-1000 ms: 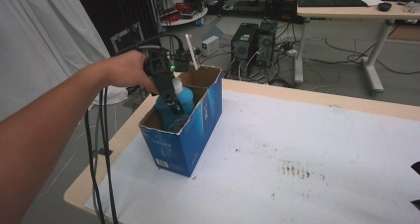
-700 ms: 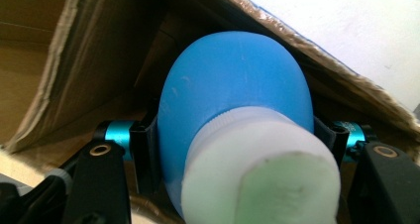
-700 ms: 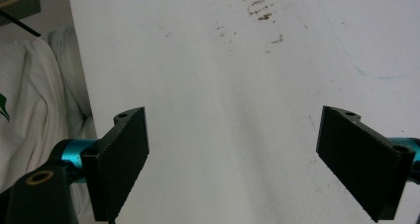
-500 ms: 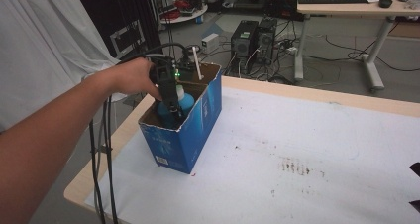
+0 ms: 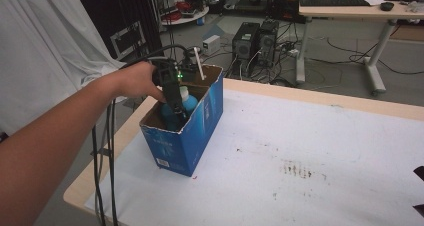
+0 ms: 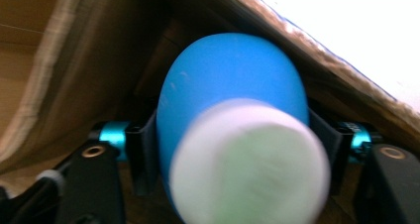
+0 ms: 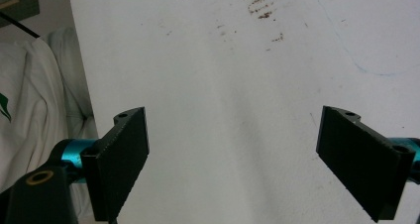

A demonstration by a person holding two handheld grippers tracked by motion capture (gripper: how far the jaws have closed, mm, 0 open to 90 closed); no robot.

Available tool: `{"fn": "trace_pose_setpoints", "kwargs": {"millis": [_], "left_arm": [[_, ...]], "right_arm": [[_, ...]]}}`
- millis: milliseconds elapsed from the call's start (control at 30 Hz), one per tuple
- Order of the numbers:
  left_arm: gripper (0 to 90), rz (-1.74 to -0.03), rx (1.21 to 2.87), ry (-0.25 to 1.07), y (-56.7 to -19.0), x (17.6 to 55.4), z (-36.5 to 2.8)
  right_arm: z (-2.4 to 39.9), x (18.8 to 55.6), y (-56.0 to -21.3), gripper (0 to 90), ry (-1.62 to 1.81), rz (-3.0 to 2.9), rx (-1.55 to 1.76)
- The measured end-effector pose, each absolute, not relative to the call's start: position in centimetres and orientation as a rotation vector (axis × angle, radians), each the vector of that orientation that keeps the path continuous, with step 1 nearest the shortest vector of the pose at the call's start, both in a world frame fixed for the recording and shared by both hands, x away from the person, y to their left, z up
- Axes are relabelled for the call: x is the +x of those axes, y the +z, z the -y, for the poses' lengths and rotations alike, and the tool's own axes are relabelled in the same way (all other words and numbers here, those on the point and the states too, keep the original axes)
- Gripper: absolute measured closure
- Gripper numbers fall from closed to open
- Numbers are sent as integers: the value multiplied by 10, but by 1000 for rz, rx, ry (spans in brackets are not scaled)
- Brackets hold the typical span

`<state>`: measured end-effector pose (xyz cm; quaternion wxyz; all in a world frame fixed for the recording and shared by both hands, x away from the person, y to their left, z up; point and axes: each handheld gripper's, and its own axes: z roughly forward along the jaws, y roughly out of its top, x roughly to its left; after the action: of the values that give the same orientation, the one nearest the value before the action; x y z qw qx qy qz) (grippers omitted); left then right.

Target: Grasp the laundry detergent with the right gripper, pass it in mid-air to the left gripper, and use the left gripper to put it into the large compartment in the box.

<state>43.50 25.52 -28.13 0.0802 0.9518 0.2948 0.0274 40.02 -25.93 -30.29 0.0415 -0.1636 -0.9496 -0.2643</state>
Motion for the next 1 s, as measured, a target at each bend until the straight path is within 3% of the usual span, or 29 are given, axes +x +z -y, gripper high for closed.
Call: {"fn": "trace_pose_setpoints", "kwargs": {"millis": [367,1000], "left_arm": [[246,-905,2746,123,-261,435,-260],[245,-885,2624,178,-198,423,-254]], "right_arm": [[257,397,-300,125,-821,2907,-490],[261,395,-297,125,-845,2913,-495]]}}
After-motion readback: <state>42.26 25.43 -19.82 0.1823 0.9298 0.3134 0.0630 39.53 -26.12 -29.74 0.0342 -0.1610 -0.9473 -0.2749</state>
